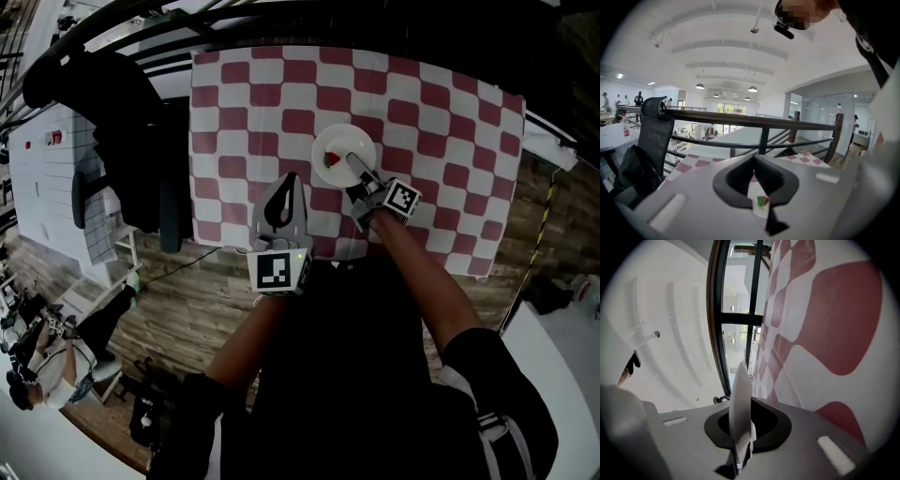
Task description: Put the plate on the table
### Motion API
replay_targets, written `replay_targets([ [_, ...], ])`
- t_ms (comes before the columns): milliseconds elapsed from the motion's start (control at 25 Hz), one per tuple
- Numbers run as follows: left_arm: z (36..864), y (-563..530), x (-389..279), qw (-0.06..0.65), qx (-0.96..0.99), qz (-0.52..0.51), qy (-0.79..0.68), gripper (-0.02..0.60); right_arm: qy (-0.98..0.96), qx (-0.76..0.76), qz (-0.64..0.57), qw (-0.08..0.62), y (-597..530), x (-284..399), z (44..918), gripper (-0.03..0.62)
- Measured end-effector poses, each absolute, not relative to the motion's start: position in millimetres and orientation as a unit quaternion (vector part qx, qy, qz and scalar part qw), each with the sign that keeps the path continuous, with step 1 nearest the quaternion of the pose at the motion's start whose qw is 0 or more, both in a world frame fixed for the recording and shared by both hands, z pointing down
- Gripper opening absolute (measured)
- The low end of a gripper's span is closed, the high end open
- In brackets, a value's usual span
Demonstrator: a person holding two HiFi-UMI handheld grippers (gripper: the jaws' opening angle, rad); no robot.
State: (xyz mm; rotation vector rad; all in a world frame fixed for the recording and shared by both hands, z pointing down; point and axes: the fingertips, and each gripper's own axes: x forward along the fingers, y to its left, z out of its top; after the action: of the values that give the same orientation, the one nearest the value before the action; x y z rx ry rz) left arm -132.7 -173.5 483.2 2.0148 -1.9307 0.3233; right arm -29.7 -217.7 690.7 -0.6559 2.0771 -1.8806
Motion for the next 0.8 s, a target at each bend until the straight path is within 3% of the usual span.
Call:
replay_targets([
  [800,486.2,-174.1,-149.7,0.169,0.703,0.098,-0.684,0.008,0.719,-0.246,-0.645,0.086,-225.3,-41.7,703.6,0.006],
])
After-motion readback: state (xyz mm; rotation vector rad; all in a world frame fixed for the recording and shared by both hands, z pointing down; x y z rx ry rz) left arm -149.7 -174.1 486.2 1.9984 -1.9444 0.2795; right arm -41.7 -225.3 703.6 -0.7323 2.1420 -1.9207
